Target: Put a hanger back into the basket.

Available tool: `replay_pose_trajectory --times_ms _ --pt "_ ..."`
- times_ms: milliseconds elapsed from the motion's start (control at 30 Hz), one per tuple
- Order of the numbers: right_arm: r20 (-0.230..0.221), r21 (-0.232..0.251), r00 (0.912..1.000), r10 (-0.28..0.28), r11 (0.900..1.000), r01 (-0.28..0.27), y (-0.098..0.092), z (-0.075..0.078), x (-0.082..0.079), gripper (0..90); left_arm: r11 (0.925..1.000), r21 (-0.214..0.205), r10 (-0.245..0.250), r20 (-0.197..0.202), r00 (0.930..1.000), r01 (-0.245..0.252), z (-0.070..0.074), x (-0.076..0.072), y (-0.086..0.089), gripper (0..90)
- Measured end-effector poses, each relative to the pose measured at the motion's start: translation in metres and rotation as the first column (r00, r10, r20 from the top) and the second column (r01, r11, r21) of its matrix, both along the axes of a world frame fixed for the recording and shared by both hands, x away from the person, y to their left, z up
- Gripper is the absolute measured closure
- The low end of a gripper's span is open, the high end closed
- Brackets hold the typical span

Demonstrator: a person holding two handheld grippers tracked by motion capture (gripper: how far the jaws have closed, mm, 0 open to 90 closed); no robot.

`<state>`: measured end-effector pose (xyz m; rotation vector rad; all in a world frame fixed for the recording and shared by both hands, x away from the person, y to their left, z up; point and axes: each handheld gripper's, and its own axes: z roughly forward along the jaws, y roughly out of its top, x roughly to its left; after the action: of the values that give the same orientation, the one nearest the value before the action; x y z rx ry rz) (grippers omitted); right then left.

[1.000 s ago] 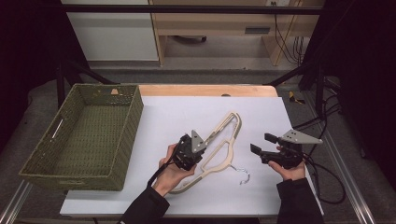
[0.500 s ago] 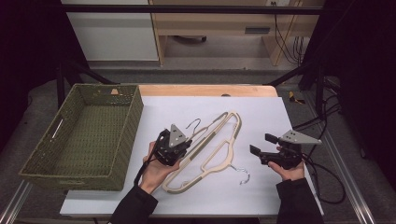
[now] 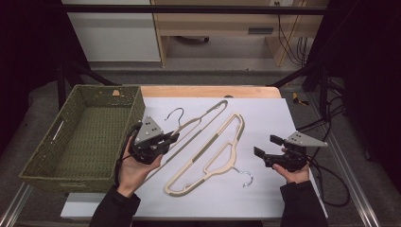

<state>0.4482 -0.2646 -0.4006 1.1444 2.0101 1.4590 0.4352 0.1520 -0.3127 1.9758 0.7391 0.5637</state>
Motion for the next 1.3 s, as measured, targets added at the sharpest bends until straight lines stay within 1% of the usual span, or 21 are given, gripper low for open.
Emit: replay_pose_trajectory --times_ms 67,167,400,433,500,533,567,600,733,833,933,1033,1133,1167,1200,1267,1300 --pt "-0.002 -0.002 1.0 0.002 1.0 -0.002 0.0 0.0 0.0 15.7 0.9999 -0.016 0.003 0.001 1.0 -0.003 0.006 0.0 0.004 85.5" --pt "0.001 -0.007 1.0 0.005 1.0 -0.005 0.0 0.0 0.0 15.7 0.9999 -0.016 0.0 0.006 1.0 0.0 0.016 0.0 0.013 85.5" --pt "0.0 -0.001 1.0 0.006 1.0 -0.006 -0.001 0.0 0.0 15.0 0.9996 -0.028 -0.004 0.028 0.9996 0.004 0.045 0.005 0.037 85.5" --pt "0.002 -0.007 1.0 0.008 0.9999 -0.008 -0.001 0.0 0.0 14.7 0.9997 -0.024 -0.002 0.033 0.9994 0.003 0.048 0.006 0.041 85.5" --pt "0.004 0.006 1.0 0.008 1.0 -0.008 -0.001 0.001 -0.001 13.7 0.9998 -0.017 0.006 0.038 0.9993 -0.006 0.053 0.008 0.046 85.5" --pt "0.007 0.002 0.9999 0.01 1.0 -0.01 -0.002 0.001 -0.001 13.4 0.9999 -0.01 0.014 0.041 0.999 -0.014 0.055 0.009 0.049 85.5" --pt "0.013 0.0 0.9999 0.011 0.9999 -0.011 -0.002 0.001 -0.001 13.1 0.9998 0.003 0.018 0.057 0.9982 -0.018 0.057 0.01 0.052 85.5" --pt "0.016 0.01 0.9998 0.009 0.9999 -0.009 -0.002 0.002 -0.002 12.1 0.9997 0.009 0.023 0.058 0.9981 -0.024 0.059 0.011 0.056 85.5" --pt "0.019 0.001 0.9998 0.008 1.0 -0.008 -0.003 0.002 -0.002 11.0 0.9995 -0.001 0.032 0.057 0.9979 -0.032 0.064 0.012 0.069 85.5" --pt "0.021 0.007 0.9998 0.005 1.0 -0.005 -0.002 0.003 -0.002 10.9 0.9992 -0.003 0.04 0.066 0.997 -0.04 0.069 0.014 0.081 85.5" --pt "0.02 0.003 0.9998 0.002 1.0 -0.002 -0.002 0.002 -0.002 10.6 0.9984 -0.003 0.056 0.074 0.9956 -0.056 0.072 0.018 0.096 85.5" --pt "0.016 0.004 0.9999 0.004 1.0 -0.004 -0.002 0.002 -0.002 10.3 0.9973 -0.017 0.073 0.076 0.9944 -0.072 0.074 0.023 0.111 85.5" --pt "0.018 -0.01 0.9998 0.012 0.9999 -0.012 -0.002 0.002 -0.001 10.0 0.9958 -0.026 0.09 0.076 0.9931 -0.088 0.073 0.029 0.126 85.5" --pt "0.018 -0.01 0.9998 0.012 0.9999 -0.012 -0.002 0.002 -0.001 10.0 0.9952 -0.023 0.097 0.077 0.9924 -0.095 0.073 0.03 0.13 85.5" --pt "0.017 -0.009 0.9998 0.011 0.9999 -0.011 -0.002 0.002 -0.001 9.9 0.9939 -0.015 0.11 0.072 0.9913 -0.11 0.071 0.033 0.136 85.5" --pt "0.017 -0.011 0.9998 0.011 0.9999 -0.011 -0.003 0.002 -0.001 9.6 0.9921 0.009 0.124 0.072 0.9896 -0.125 0.068 0.034 0.144 85.5" --pt "0.017 -0.011 0.9998 0.011 0.9999 -0.011 -0.003 0.002 -0.001 9.6 0.9913 0.015 0.129 0.073 0.9889 -0.131 0.067 0.035 0.148 85.5"
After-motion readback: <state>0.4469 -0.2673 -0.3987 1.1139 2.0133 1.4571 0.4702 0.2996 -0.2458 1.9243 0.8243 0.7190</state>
